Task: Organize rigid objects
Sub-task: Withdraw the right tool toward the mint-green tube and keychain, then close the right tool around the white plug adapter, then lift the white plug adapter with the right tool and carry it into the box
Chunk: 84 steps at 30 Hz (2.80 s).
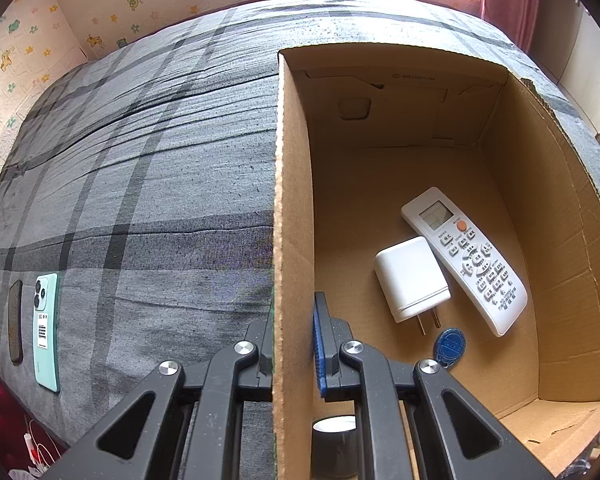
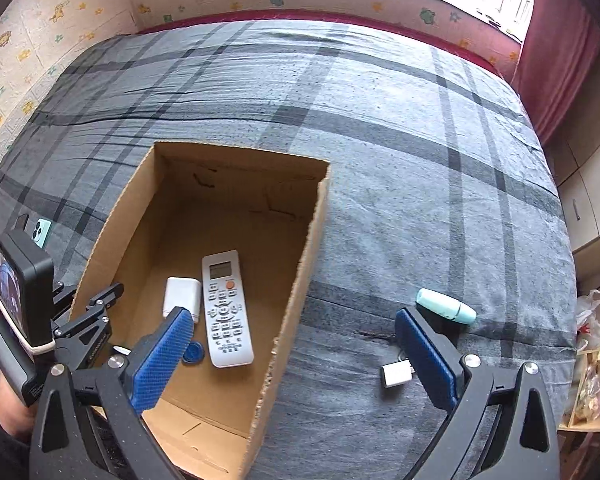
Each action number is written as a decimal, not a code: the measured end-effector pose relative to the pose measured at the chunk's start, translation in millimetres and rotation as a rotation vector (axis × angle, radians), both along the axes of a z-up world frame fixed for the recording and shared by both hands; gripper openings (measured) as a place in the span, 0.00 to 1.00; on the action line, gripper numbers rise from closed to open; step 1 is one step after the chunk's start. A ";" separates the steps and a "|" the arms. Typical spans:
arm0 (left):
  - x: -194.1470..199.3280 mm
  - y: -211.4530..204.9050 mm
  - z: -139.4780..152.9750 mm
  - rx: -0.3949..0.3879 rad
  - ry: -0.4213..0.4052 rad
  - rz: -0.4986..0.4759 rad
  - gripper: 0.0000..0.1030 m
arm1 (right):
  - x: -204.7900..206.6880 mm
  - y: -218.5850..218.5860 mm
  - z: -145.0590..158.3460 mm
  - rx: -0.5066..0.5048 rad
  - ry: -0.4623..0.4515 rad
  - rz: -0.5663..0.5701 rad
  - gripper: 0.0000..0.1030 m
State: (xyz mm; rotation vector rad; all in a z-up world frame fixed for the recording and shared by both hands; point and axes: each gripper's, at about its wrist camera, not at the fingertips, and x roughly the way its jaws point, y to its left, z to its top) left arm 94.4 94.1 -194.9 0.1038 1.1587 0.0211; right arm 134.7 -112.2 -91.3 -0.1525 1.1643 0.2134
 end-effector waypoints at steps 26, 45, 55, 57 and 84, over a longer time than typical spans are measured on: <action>0.4 -1.5 0.1 0.007 0.000 0.000 0.13 | 2.3 -120.5 -99.1 -0.019 0.159 -0.291 1.00; 1.0 -1.2 0.0 0.010 0.001 0.000 0.13 | 4.7 -127.0 -147.3 -0.013 0.220 -0.339 0.98; 1.2 -0.4 -0.5 0.010 0.002 0.000 0.13 | 2.8 -122.4 -149.2 -0.020 0.227 -0.336 0.46; 1.1 -0.7 -0.9 0.011 0.001 -0.001 0.13 | 2.0 -121.7 -147.9 -0.021 0.223 -0.332 0.46; 1.5 -3.1 0.0 0.015 0.002 0.000 0.13 | -7.6 -95.8 -61.9 -0.022 0.118 -0.229 0.46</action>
